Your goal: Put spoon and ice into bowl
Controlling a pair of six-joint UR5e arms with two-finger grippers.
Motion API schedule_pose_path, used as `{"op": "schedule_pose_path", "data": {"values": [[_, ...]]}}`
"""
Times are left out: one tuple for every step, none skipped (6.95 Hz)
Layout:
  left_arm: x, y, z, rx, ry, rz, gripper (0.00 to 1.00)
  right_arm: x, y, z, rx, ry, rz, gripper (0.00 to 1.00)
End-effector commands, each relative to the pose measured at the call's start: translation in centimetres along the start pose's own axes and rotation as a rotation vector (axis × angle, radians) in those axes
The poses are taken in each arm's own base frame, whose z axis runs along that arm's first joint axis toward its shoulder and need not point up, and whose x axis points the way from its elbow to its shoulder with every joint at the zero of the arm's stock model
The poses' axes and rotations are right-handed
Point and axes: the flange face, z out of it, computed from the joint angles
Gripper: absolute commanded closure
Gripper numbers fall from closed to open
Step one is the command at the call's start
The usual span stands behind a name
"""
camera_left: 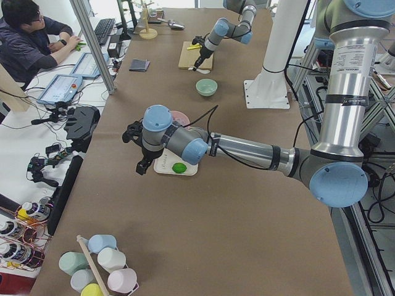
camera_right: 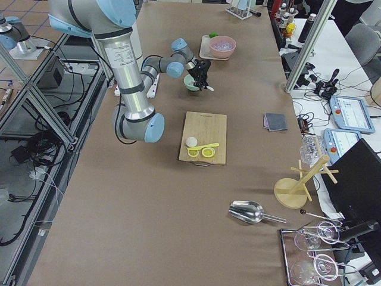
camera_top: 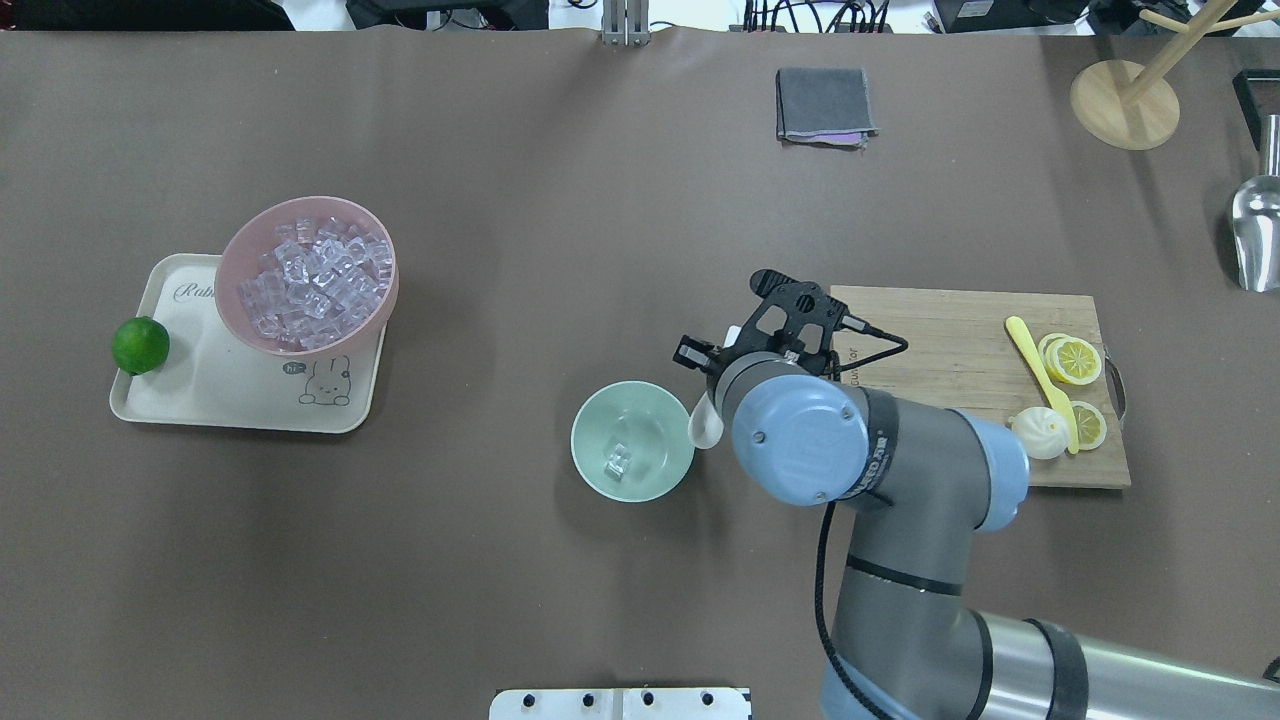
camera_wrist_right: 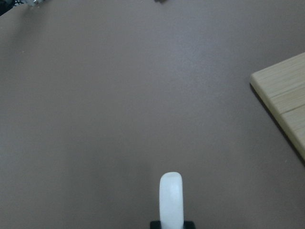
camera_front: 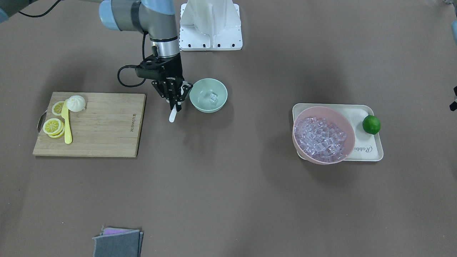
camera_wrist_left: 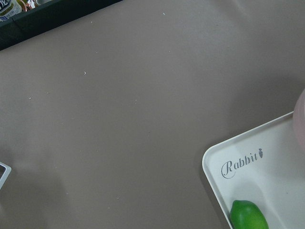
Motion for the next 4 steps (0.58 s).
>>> {"op": "schedule_pose_path", "data": {"values": [[-0.2,0.2,0.2,-0.004,0.002,-0.004,0.02,-3.4,4.2,-1.6,0.004,0.016,-0.004,1.0],[-0.2,0.2,0.2,-0.005,0.0,-0.005,0.02,-3.6,4.8,-0.5,0.018,0.031,-0.015,1.0],[-0.1,0.1,0.3,-0.005,0.001,-0.003,0.02,-3.3,5.3,0.0,0.04,0.036,-0.03,0.97],[-0.2,0.1,0.2,-0.004,0.0,-0.004,0.02,-3.2,5.8,0.1,0.046,0.039,-0.043,0.26]]}}
